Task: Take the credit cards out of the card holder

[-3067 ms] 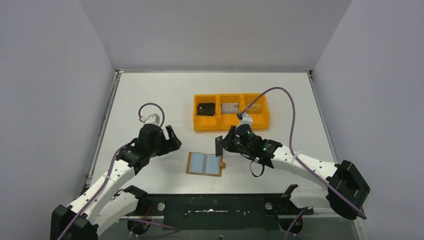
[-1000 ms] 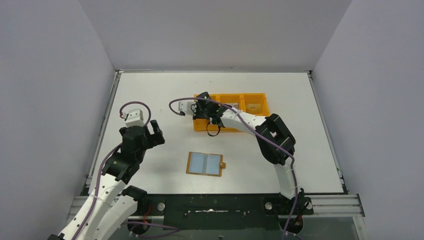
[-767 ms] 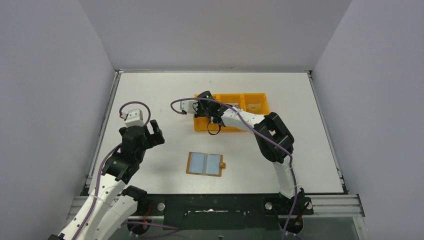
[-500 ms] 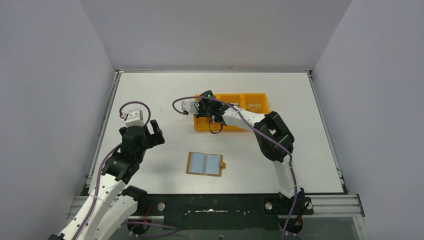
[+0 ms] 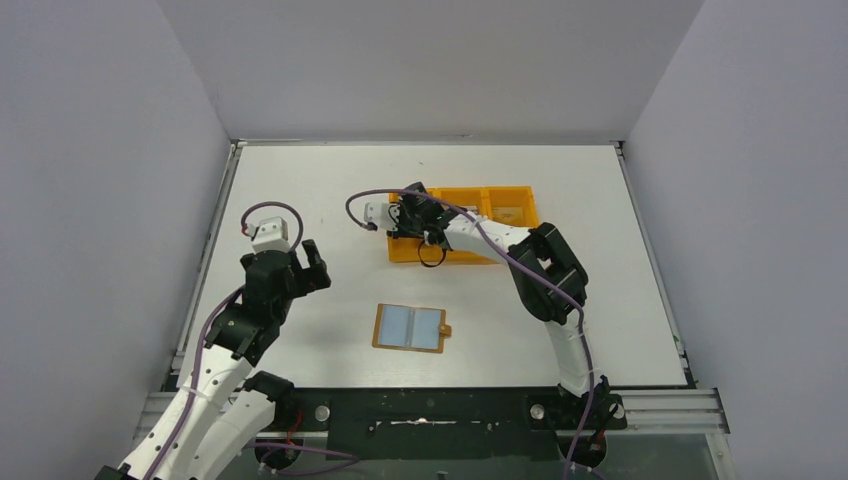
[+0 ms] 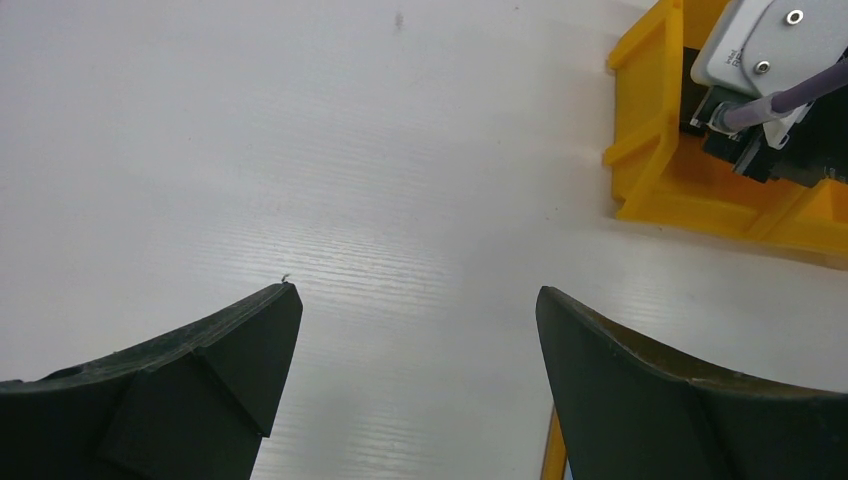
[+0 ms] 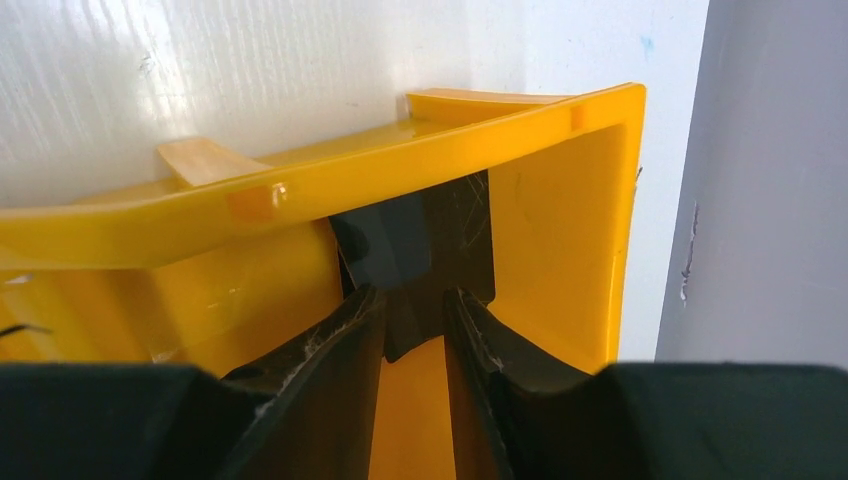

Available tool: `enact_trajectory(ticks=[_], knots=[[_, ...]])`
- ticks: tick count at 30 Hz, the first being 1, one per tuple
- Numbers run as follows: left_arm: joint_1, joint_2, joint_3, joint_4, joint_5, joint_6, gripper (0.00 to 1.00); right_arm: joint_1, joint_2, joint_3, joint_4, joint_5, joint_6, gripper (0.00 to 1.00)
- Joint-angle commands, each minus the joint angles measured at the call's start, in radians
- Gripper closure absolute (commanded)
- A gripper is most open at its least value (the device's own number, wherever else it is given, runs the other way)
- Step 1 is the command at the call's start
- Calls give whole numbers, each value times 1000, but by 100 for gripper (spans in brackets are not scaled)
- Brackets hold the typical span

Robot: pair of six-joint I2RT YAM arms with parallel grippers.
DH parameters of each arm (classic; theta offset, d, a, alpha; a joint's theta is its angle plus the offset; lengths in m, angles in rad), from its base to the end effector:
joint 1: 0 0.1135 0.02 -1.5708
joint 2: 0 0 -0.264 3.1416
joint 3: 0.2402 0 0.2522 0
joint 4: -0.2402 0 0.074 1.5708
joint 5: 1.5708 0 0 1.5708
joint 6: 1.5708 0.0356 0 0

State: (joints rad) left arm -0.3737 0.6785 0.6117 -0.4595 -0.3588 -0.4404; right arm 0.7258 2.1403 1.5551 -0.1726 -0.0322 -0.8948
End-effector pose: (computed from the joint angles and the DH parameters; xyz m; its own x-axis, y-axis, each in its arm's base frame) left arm 0.1495 -0.0452 0.2688 -0.4483 -0.2530 -0.8574 -0.1459 0.9670 -0.2090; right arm 0.3577 0.3190 0.1752 0.2095 -0.8565 -0.4717 -0.8270 0.1022 -0.5528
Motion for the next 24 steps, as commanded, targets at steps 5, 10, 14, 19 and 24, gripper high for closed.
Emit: enact_trajectory(ticks=[5,10,14,19,24], knots=[[12,-2,16,62,13,8,10,-9,-27,60,91,32,226,70],[14,5,14,65,21,8,10,-9,-86,30,120,3,449,71],[15,6,14,63,23,8,10,-11,-115,59,20,49,743,72],[18,10,14,66,28,9,10,-25,-81,158,-179,84,1075,77],[24,20,16,67,32,9,10,-20,-65,133,-211,73,1241,78]])
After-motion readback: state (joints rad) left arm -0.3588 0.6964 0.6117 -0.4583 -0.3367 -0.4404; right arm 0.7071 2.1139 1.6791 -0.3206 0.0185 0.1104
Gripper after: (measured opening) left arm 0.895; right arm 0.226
